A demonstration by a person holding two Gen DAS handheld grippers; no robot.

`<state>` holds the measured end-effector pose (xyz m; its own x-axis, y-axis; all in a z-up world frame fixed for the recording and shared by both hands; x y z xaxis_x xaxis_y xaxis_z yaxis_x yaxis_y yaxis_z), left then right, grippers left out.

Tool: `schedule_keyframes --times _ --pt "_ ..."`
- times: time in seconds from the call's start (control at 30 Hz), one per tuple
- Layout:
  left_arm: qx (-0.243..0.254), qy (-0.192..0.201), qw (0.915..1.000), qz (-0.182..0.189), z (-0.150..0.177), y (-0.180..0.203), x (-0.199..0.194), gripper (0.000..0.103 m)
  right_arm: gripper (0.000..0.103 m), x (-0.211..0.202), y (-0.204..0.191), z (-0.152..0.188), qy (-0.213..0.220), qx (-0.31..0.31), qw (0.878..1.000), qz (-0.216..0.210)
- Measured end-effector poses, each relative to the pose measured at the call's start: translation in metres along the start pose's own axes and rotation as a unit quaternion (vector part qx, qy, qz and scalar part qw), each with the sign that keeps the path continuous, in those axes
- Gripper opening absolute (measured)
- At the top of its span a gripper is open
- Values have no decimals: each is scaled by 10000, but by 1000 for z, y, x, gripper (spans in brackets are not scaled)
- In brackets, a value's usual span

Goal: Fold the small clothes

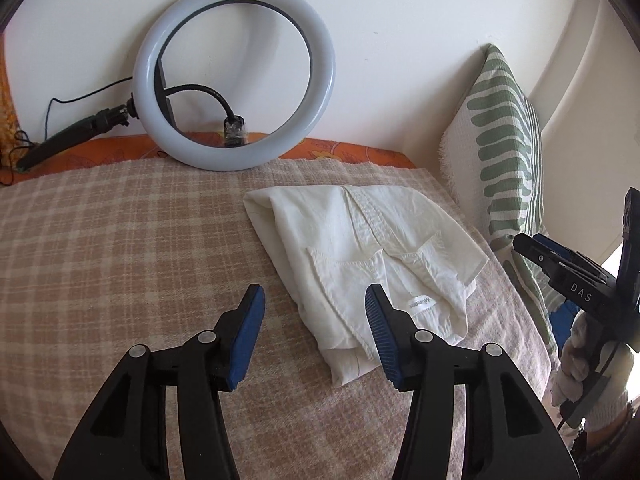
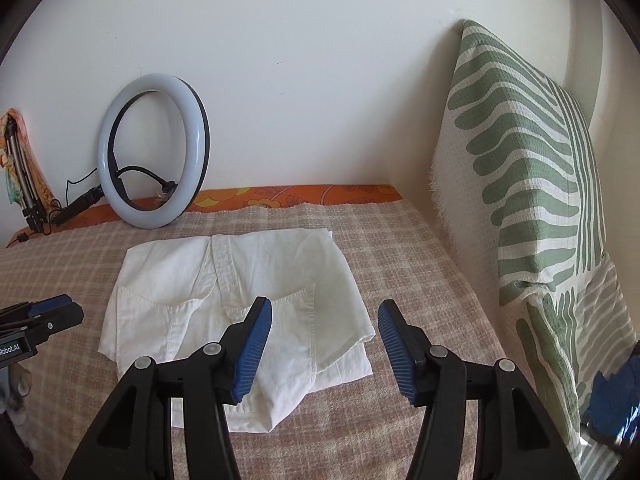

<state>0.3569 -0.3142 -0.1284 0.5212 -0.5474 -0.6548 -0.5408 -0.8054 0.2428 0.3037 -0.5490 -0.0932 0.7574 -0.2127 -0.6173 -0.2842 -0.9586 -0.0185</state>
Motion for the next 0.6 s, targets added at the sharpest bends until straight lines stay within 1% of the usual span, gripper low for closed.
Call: schedule_keyframes --times 0.07,0.13,0.3,0.4,0.5,0.6 --pt "78 92 9999 24 1 3 -13 54 58 -20 -7 2 100 -28 9999 -25" --pt "136 187 9997 50 3 7 -27 58 58 -39 -15 6 186 -70 9998 -56" --pt "209 416 9988 142 11 15 -61 61 59 -83 -38 18 378 -207 9990 -148" --pt "283 524 9981 151 18 18 -82 64 60 -102 -51 27 424 -267 9985 -232" --pt "371 656 9970 169 25 21 -104 67 65 -122 -63 37 477 -277 9981 -282" --pt "524 778 9955 92 33 25 -126 77 72 -136 -75 47 577 -421 9972 -214"
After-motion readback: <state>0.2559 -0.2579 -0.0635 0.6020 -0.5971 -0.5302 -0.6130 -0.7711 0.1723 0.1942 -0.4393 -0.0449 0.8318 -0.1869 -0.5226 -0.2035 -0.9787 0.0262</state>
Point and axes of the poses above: each gripper's, at about its wrist camera, not at the fingertips, and x roughly the way its jaws point, y to its right, z to its underside, the point moved 6 cm from there along x, roughly the way its jaws point, and after that the axes turned 9 degrees about x, right-handed, at the moved point
